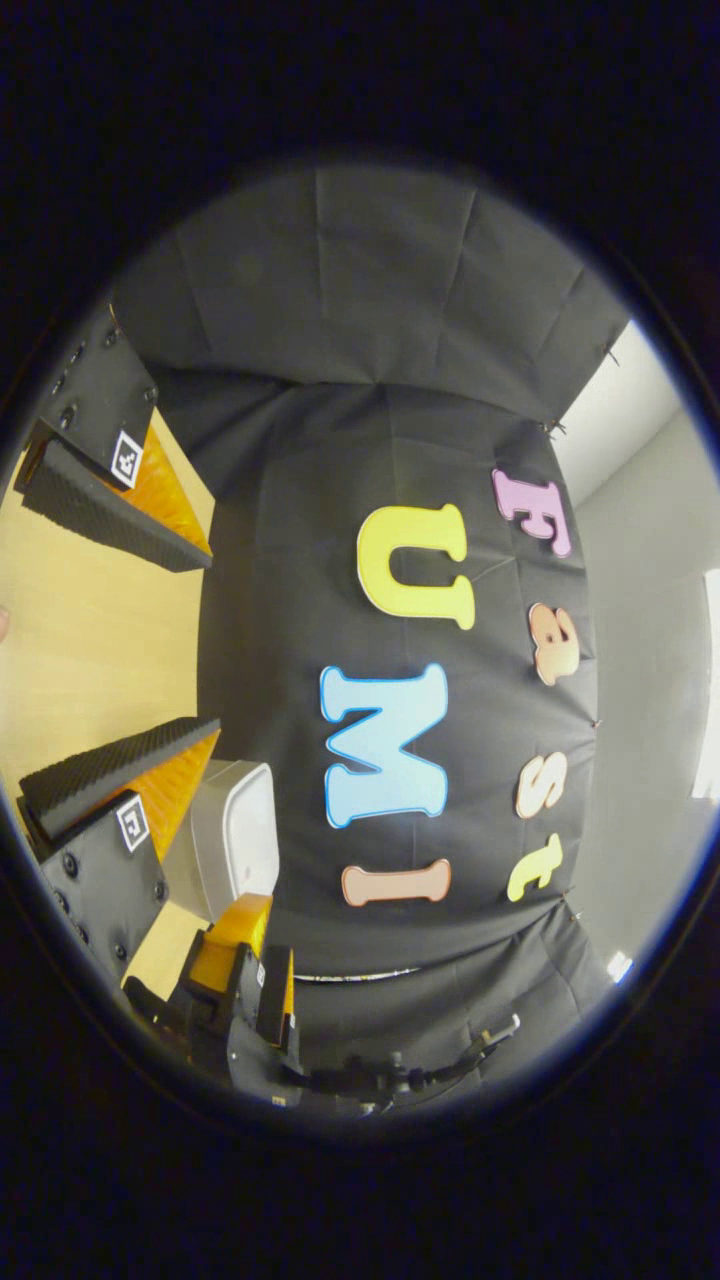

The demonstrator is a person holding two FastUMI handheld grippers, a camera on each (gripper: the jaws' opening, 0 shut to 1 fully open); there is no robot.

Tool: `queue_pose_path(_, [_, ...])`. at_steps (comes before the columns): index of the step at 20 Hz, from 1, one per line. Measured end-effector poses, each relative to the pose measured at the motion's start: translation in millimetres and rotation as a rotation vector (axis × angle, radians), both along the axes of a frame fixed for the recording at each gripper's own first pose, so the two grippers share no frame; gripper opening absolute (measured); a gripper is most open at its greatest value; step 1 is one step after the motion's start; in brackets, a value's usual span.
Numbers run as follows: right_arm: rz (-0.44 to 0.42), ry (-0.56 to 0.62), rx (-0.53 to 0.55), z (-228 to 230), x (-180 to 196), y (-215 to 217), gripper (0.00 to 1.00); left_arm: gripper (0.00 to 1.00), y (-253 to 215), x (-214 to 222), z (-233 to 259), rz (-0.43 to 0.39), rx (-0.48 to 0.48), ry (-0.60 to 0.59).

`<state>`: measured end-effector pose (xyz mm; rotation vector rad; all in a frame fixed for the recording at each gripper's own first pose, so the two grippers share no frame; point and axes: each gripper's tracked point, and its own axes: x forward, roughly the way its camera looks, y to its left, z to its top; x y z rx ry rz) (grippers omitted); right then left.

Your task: Press the lid of the desktop garbage bin to open it, pick up the crumpled paper on the desktop and throw it into the bin, then pick up the pop can on the desktop and drop it into the bin, and finally close the garbage bin lid.

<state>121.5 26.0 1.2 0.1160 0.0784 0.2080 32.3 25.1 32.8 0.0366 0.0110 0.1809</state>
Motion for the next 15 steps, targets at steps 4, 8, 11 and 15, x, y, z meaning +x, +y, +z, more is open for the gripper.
queue_pose_path(4, [0.004, 0.037, 0.023, -3, -24, 10, 0.95, 0.96, -2, 8, 6, -0.042, 0.038, -0.036])
queue_pose_path(8, [-0.03, 0.057, 0.006, -5, -40, 12, 0.95, 0.96, -1, 14, 15, -0.088, 0.08, -0.07])
queue_pose_path(11, [-0.064, 0.034, -0.023, 4, -50, 11, 0.95, 0.96, -4, 16, 19, -0.126, 0.078, -0.089])
queue_pose_path(15, [-0.085, -0.006, -0.057, 14, -59, 7, 0.95, 0.96, -12, 14, 16, -0.161, 0.081, -0.069])
